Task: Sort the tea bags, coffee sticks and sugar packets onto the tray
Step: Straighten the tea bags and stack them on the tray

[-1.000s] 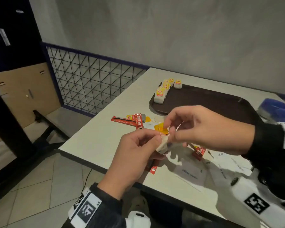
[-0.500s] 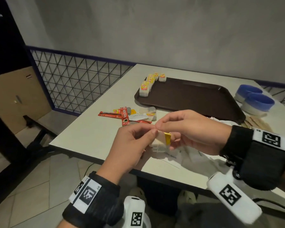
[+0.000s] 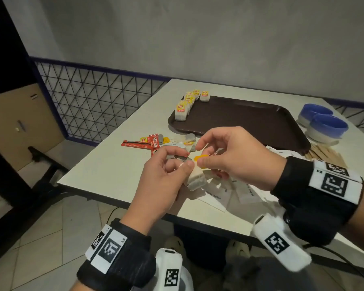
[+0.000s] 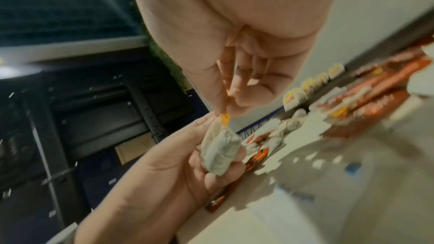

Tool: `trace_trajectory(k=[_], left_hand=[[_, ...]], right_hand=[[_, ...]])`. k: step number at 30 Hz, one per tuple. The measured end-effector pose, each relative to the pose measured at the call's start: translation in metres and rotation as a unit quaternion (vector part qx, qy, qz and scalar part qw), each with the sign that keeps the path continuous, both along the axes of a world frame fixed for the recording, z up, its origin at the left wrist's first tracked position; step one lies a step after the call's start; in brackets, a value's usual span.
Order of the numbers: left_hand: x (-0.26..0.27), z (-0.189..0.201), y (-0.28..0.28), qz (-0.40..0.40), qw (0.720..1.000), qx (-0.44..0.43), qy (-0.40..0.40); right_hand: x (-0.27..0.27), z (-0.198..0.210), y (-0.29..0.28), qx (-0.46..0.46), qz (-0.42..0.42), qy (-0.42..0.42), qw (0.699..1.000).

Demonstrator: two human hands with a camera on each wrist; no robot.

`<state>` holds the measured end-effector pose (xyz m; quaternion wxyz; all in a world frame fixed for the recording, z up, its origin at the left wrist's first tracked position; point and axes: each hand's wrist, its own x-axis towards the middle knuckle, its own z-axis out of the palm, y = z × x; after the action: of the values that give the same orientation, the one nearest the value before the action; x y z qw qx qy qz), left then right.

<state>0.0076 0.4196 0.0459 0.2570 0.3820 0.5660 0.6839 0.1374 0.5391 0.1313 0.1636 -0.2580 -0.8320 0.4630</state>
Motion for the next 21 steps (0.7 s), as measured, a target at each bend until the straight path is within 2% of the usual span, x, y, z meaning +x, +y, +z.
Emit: trace_trajectory(k=[3, 7, 11, 15, 19, 21], left_hand=[[-0.002, 0.0, -0.002, -0.02, 1.0, -0.008, 0.001], [-0.007, 0.001, -0.005, -0.029, 1.0, -0.002, -0.007], [-0.007, -0.001, -0.005, -0.002, 1.0, 0.01, -0.017], [-0.007, -0.003, -0.005, 0.007, 0.999, 0.027, -0.026], [-0.006, -0.001, -0.007, 0.005, 0.998, 0.044, -0.04], [-0.005, 0.001, -0.008, 0.006, 0.997, 0.05, -0.05]], right_hand=[[-0.002, 0.004, 0.0, 0.085, 0.022, -0.017, 0.996], [-0.007, 0.004, -0.002, 0.094, 0.02, -0.02, 0.995], [-0.009, 0.004, -0.005, 0.081, 0.0, -0.016, 0.997], [-0.009, 0.005, -0.013, 0.021, -0.014, 0.008, 1.0], [-0.011, 0.0, -0.022, -0.12, -0.019, 0.055, 0.991], [-0.013, -0.003, -0.024, -0.15, -0.021, 0.06, 0.987]])
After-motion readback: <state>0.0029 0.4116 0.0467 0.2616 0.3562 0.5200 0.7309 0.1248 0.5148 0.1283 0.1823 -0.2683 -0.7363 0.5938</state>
